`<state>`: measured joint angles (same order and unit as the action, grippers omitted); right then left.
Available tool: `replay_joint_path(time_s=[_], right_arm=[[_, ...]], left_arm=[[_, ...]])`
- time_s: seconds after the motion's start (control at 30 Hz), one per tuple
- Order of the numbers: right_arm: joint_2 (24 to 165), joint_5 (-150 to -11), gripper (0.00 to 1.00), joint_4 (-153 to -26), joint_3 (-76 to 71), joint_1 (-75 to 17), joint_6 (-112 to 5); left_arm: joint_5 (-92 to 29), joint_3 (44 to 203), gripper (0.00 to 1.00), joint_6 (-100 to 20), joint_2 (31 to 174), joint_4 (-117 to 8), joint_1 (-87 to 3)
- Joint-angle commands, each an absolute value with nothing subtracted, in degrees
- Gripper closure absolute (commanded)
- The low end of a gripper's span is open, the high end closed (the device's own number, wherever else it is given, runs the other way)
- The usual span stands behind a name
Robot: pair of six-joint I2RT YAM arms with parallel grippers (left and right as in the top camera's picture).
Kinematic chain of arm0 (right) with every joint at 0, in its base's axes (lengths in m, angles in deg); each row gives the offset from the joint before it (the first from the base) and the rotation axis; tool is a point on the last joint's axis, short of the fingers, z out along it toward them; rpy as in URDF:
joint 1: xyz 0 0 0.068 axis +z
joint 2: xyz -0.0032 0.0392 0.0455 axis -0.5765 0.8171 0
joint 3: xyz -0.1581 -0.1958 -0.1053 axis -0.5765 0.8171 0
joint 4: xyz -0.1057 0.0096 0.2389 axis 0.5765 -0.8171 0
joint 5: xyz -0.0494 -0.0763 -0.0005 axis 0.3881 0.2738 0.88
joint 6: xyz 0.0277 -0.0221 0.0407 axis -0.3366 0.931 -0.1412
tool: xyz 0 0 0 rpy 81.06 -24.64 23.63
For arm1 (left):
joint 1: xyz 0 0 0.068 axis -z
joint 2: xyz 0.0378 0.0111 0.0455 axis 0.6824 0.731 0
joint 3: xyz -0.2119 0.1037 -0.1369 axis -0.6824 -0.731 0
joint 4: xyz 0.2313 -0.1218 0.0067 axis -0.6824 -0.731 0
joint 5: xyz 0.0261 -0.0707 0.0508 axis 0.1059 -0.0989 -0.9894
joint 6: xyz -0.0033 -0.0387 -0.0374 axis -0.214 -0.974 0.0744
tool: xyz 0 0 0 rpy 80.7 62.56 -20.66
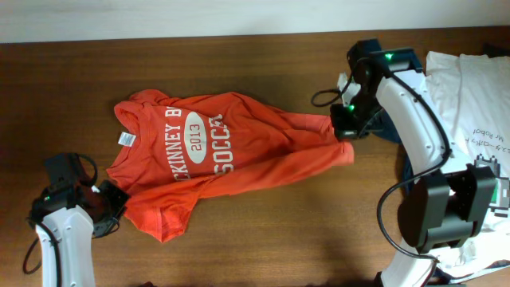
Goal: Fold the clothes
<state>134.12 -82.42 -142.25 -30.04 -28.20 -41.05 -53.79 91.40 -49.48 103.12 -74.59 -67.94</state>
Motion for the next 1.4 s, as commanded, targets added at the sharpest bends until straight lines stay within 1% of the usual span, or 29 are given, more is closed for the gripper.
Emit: replay_joint_path(time_s=[0.0, 0.07, 0.13, 0.17, 0.2, 0.23, 0.27, 0.33, 0.43, 0.47, 0.5, 0.57, 0.6, 0.63, 0.7, 0.77, 0.87, 0.93, 1.07, 1.13, 1.17, 1.2, 1.23, 1.33, 1.37], right_arm=[[133.62, -81.72, 0.95, -142.86, -30.26, -28.11, -41.25], [134.21, -81.76, 0.95, -130.6, -30.15, -28.02, -41.8], [137.95, -81.76, 0.95, -123.13, -30.15, -28.02, -45.91], [141.31, -83.23, 0.8, -119.89, -30.15, -27.96, -46.93], [144.5, -85.04, 0.43, -115.11, -30.15, -27.61, -46.91], [146.06, -85.15, 0.28, -112.57, -30.15, -27.43, -46.89], [146.41, -84.54, 0.21, -110.84, -30.23, -27.7, -46.89], [145.03, -82.4, 0.18, -114.52, -32.77, -29.71, -46.98], [141.53, -83.73, 0.19, -125.64, -33.99, -35.3, -47.74], [141.97, -84.76, 0.21, -127.7, -32.38, -35.17, -44.25], [141.97, -84.71, 0.21, -126.95, -29.8, -34.39, -41.36], [142.01, -84.32, 0.26, -124.75, -22.63, -33.23, -41.64], [142.01, -86.64, 0.32, -123.41, -18.48, -33.25, -43.15], [142.01, -90.13, 0.36, -121.99, -15.04, -33.23, -43.17], [142.01, -94.29, 0.36, -115.76, -10.63, -33.36, -45.62], [142.01, -98.44, 0.37, -109.27, -9.49, -33.34, -48.22], [141.99, -100.58, 0.37, -107.63, -10.39, -34.52, -48.22], [141.97, -100.49, 0.35, -104.18, -11.48, -35.76, -48.25], [141.95, -100.87, 0.35, -102.98, -16.05, -39.04, -47.26], [141.95, -97.13, 0.34, -106.74, -16.03, -39.04, -47.13], [141.95, -97.74, 0.35, -106.6, -16.03, -38.98, -46.19], [141.95, -99.27, 0.4, -106.95, -16.03, -38.93, -44.81], [141.95, -99.73, 0.57, -107.48, -16.03, -38.58, -44.0], [141.95, -99.01, 0.87, -105.75, -16.03, -35.7, -43.81], [141.95, -98.64, 0.95, -104.96, -16.03, -34.89, -43.83]], left_arm=[[-54.43, 91.91, 0.99, -48.33, 102.64, -74.35, -68.33], [-54.43, 91.91, 0.99, -48.35, 102.64, -74.17, -68.33], [-54.41, 91.91, 0.99, -48.35, 102.64, -74.22, -68.33], [-54.39, 91.91, 0.99, -48.35, 102.64, -74.22, -68.33], [-54.41, 91.91, 0.99, -48.35, 102.64, -74.22, -68.33], [-54.41, 91.91, 0.98, -48.35, 102.64, -74.22, -68.33], [-54.41, 91.91, 0.98, -48.35, 102.64, -74.22, -68.33], [-54.41, 91.91, 0.99, -48.35, 102.64, -74.22, -68.33], [-54.41, 91.91, 0.98, -48.35, 102.64, -74.22, -68.33], [-54.41, 91.91, 0.99, -48.35, 102.64, -74.2, -68.33], [-54.41, 91.91, 0.98, -48.35, 102.64, -74.17, -68.33], [-54.41, 91.91, 0.98, -48.35, 102.64, -74.22, -68.33], [-54.41, 91.91, 0.98, -48.35, 102.64, -74.2, -68.33], [-54.41, 91.91, 0.98, -48.35, 102.64, -74.09, -68.33], [-54.41, 91.91, 0.98, -48.35, 102.64, -74.02, -68.33], [-54.39, 91.91, 0.98, -48.35, 102.64, -74.02, -68.33], [-54.39, 91.91, 0.98, -48.35, 102.64, -74.02, -68.33], [-54.36, 91.91, 0.98, -48.35, 102.64, -74.02, -68.33], [-54.36, 91.91, 0.98, -48.35, 102.64, -74.02, -68.33], [-54.36, 91.91, 0.98, -48.35, 102.64, -74.04, -68.33], [-54.36, 91.91, 0.98, -48.35, 102.64, -74.02, -68.33], [-54.36, 91.91, 0.97, -48.35, 102.64, -74.02, -68.33], [-54.36, 91.91, 0.97, -48.35, 102.64, -74.02, -68.33], [-54.34, 91.91, 0.94, -48.35, 102.64, -74.02, -68.33], [-54.36, 91.91, 0.94, -48.35, 102.64, -74.04, -68.33]])
